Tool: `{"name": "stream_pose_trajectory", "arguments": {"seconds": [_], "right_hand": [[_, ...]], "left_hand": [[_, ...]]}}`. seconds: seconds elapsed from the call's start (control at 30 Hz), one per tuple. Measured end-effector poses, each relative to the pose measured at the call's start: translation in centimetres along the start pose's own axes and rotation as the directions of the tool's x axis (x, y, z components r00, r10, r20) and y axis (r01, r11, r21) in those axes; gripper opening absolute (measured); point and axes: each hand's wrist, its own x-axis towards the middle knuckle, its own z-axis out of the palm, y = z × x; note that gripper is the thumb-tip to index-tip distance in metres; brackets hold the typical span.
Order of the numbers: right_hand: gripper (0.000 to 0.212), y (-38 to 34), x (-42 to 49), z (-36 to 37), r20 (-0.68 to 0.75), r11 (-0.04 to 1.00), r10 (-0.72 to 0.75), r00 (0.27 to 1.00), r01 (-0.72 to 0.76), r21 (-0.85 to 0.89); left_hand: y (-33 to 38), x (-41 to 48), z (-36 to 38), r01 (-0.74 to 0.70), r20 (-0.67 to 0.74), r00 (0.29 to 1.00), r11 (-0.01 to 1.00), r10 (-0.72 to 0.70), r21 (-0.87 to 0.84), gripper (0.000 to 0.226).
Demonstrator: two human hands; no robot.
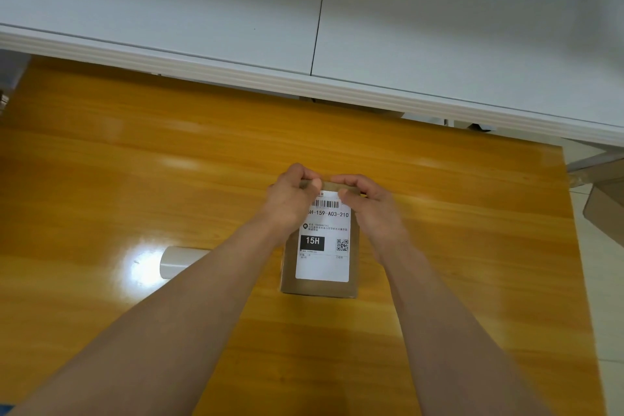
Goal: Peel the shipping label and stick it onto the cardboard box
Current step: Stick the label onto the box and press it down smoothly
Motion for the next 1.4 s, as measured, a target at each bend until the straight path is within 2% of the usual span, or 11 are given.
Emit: {"name": "stream_pose_trajectory", "arguments": {"seconds": [0.33, 0.43, 0.47, 0.57, 0.7, 0.8, 0.87, 0.93, 1.1, 1.27, 1.4], "right_hand": [[0.03, 0.1, -0.1, 0.4, -0.001, 0.997, -0.026, 1.0, 0.026, -0.071], [0.024, 0.2, -0.1, -0.3, 0.101, 0.982, -0.035, 0.994, 0.053, -0.184], [0.036, 0.0, -0.1, -0.7, 0.168, 0.967, -0.009, 0.986, 0.051, -0.25], [0.09, -0.4, 0.0, -2.1, 0.316, 0.885, 0.111, 0.942, 0.051, -0.463], [0.1, -0.9, -0.4, -2.2, 0.373, 0.846, 0.115, 0.921, 0.106, -0.522], [0.092, -0.5, -0.5, -2.3, 0.387, 0.877, 0.103, 0.916, 0.1, -0.47], [0.084, 0.0, -0.5, -2.4, 0.385, 0.916, 0.072, 0.92, 0.092, -0.39], [0.073, 0.5, -0.6, -2.5, 0.364, 0.948, 0.037, 0.931, 0.082, -0.308], [0.055, 0.5, -0.9, -2.1, 0.287, 0.983, 0.034, 0.957, 0.019, -0.182], [0.036, 0.5, -1.0, -1.8, 0.239, 0.979, -0.003, 0.971, 0.052, -0.198], [0.039, 0.2, -1.3, -1.8, 0.25, 0.962, -0.007, 0.968, 0.074, -0.262]], "left_hand": [[0.1, -0.6, -0.2, -0.049, 0.025, 0.998, 0.996, 0.051, -0.072, 0.022], [0.2, -0.7, -0.8, -0.025, 0.112, 0.993, 0.998, 0.03, -0.054, 0.029], [0.2, -0.8, -1.2, 0.002, 0.18, 0.984, 0.999, 0.008, -0.052, 0.032], [0.1, -1.0, -2.7, 0.072, 0.417, 0.907, 0.997, -0.062, -0.008, 0.072], [-0.1, -1.3, -3.7, 0.02, 0.529, 0.846, 0.995, -0.071, 0.102, 0.1], [0.0, -1.2, -3.5, -0.153, 0.469, 0.882, 0.914, -0.045, 0.376, 0.116], [0.1, -1.1, -3.1, -0.22, 0.405, 0.914, 0.816, -0.018, 0.534, 0.114], [0.2, -1.2, -2.6, -0.229, 0.355, 0.935, 0.775, 0.007, 0.589, 0.109], [0.0, -1.6, -1.2, -0.159, 0.193, 0.98, 0.788, 0.052, 0.595, 0.095], [-0.5, -1.4, -0.2, -0.052, 0.06, 0.998, 0.865, 0.025, 0.5, 0.075], [-0.3, -1.4, 0.1, 0.043, 0.004, 0.999, 0.934, -0.047, 0.356, 0.058]]}}
